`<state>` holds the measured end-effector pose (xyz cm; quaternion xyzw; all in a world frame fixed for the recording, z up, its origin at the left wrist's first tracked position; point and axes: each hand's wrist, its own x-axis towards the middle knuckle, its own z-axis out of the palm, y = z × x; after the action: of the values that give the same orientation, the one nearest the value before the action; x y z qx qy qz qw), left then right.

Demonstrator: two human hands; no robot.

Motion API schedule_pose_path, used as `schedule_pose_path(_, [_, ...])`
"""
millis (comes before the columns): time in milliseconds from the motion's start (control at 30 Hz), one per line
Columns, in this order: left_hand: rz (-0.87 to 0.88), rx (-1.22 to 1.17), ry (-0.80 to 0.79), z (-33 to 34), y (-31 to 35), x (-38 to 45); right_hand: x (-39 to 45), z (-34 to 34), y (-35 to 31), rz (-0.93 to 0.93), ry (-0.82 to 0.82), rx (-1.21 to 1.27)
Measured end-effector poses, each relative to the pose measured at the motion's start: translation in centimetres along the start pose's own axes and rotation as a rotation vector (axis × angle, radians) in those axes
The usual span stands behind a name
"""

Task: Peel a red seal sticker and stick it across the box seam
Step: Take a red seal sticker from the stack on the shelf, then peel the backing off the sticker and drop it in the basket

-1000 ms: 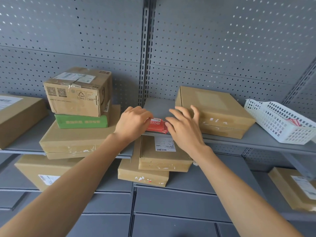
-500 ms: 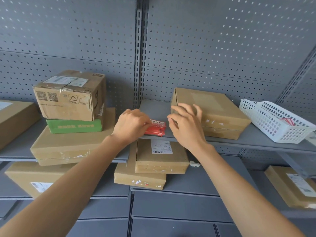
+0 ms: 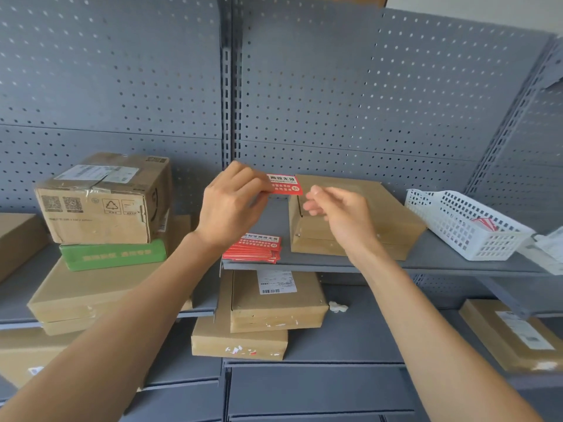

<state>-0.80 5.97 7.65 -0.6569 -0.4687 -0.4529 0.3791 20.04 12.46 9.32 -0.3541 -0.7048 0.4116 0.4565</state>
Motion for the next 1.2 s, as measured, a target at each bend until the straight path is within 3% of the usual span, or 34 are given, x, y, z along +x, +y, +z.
schedule_pose_path(233, [0.11, -0.084, 0.085, 2.3, 2.3, 3.0, -0.8, -3.2, -1.6, 0.114, -0.042, 0.199])
schedule_pose_path(367, [0.094, -0.117, 0.039, 3.9, 3.7, 4.0, -1.0, -5.3, -1.5, 0.101, 0.001, 0.209])
schedule_pose_path(433, [-0.06, -0.237, -0.103, 4.4, 4.8, 4.6, -0.8, -6.6, -1.2, 0.104, 0.049, 0.234])
schedule_pose_path(500, [-0.33, -0.451, -0.221, 4.3, 6.3, 5.1, -0.6, -7.9, -1.0, 0.105, 0.099, 0.274])
schedule_pose_path(600, [-0.786, -0.828, -0.24, 4.6, 8.5, 6.6, -0.4, -9.8, -0.7, 0.096, 0.111, 0.317])
schedule_pose_path(667, [-0.977, -0.966, -0.269, 5.2, 9.5, 7.9, -0.2, -10.8, -0.6, 0.085, 0.096, 0.312])
schedule_pose_path(1200, [-1.103, -0.942, -0.142, 8.4, 15.3, 10.9, 1.4, -17.4, 1.4, 0.053, -0.031, 0.312])
